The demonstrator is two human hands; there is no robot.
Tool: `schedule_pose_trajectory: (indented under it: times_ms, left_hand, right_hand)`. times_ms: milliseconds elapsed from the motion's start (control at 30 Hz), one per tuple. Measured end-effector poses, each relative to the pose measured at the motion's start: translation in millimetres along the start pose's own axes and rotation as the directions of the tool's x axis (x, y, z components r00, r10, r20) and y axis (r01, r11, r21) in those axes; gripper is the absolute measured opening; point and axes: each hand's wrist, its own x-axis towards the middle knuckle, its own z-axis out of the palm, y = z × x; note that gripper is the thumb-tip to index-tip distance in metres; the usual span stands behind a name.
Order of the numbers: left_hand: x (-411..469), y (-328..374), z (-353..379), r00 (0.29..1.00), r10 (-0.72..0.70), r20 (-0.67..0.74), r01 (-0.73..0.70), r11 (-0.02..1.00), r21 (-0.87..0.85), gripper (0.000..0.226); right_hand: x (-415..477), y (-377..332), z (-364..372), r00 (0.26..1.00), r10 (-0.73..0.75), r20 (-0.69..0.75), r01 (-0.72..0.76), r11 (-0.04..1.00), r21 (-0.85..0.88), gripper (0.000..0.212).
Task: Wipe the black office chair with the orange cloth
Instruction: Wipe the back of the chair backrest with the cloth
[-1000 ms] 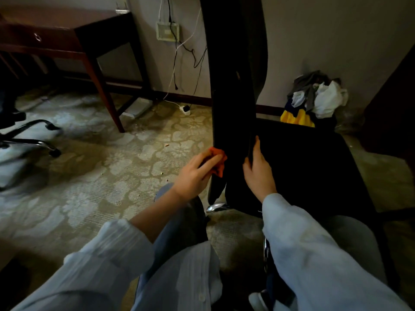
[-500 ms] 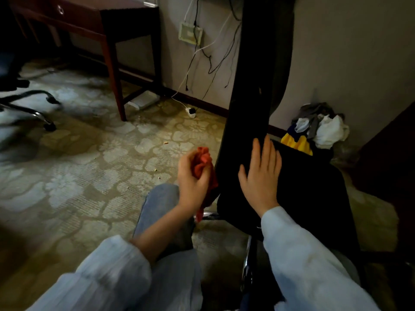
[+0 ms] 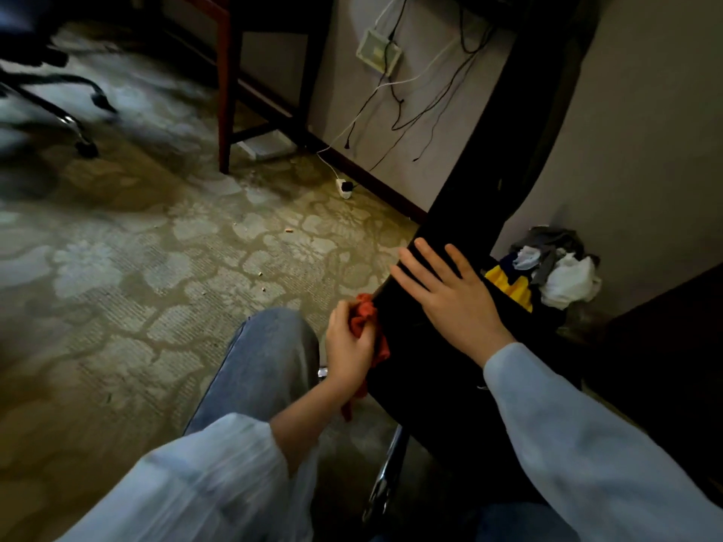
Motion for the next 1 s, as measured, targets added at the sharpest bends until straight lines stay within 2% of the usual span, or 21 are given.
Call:
schedule_pose_trajectory:
  times_ms: [100, 233, 333, 400, 500, 567, 700, 767, 900, 1000]
  left_hand:
    - [0.2, 5.8, 5.8, 0.996, -0.076, -0.047, 0.072, 0.994, -0.088, 0.023]
    - [-3.4, 38.6, 26.5, 0.998, -0.022, -0.066, 0.007, 0.974, -0.227, 0.027]
    - [-9.1, 30.6, 30.4, 0.992, 0.051, -0.117, -0.073, 0.979, -0.191, 0.031]
    - [-13.0, 15.3, 26.2, 0.991, 0.051, -0.121, -0.07, 0.984, -0.165, 0.034]
    - [-16.3, -2.4, 16.8, 0.997, -0.038, -0.07, 0.031, 0.995, -0.095, 0.047]
    - [-17.6, -8.0, 13.3, 0.993, -0.112, -0.034, 0.11, 0.992, -0.06, 0.043]
    - [-14.5, -8.9, 11.5, 0.954, -0.271, -0.129, 0.249, 0.955, -0.164, 0.035]
    - [-9.8, 1.9, 14.9, 0.963, -0.229, -0.142, 0.203, 0.963, -0.179, 0.037]
    - [-9.0, 34.8, 28.1, 0.997, 0.056, -0.057, -0.062, 0.991, -0.121, 0.034]
    - [-9.6, 32.6, 31.5, 0.996, 0.083, -0.042, -0.087, 0.987, -0.135, 0.032]
  right_hand:
    - [2.4, -0.8, 0.7, 1.0, 0.013, 0.0, -0.013, 1.0, 0.008, 0.053]
    - [3.4, -1.8, 1.6, 1.0, 0.015, 0.005, -0.015, 1.0, 0.015, 0.05]
    - [4.0, -0.1, 3.5, 1.0, -0.001, 0.014, 0.001, 1.0, 0.016, 0.051]
    - [4.2, 0.7, 2.9, 1.0, -0.01, 0.017, 0.009, 1.0, 0.01, 0.053]
    - [5.1, 0.3, 1.4, 0.999, -0.014, 0.038, 0.014, 1.0, 0.006, 0.058]
    - [6.0, -0.3, 1.2, 0.998, -0.011, 0.064, 0.011, 1.0, -0.006, 0.062]
    - [4.4, -6.2, 1.4, 0.991, -0.056, 0.123, 0.065, 0.996, -0.067, 0.069]
    - [3.4, -7.5, 1.6, 0.989, -0.06, 0.136, 0.07, 0.995, -0.064, 0.069]
    - [2.9, -5.8, 2.8, 0.992, -0.046, 0.118, 0.049, 0.999, -0.022, 0.059]
    - [2.3, -3.7, 3.3, 0.993, -0.062, 0.104, 0.064, 0.998, -0.011, 0.059]
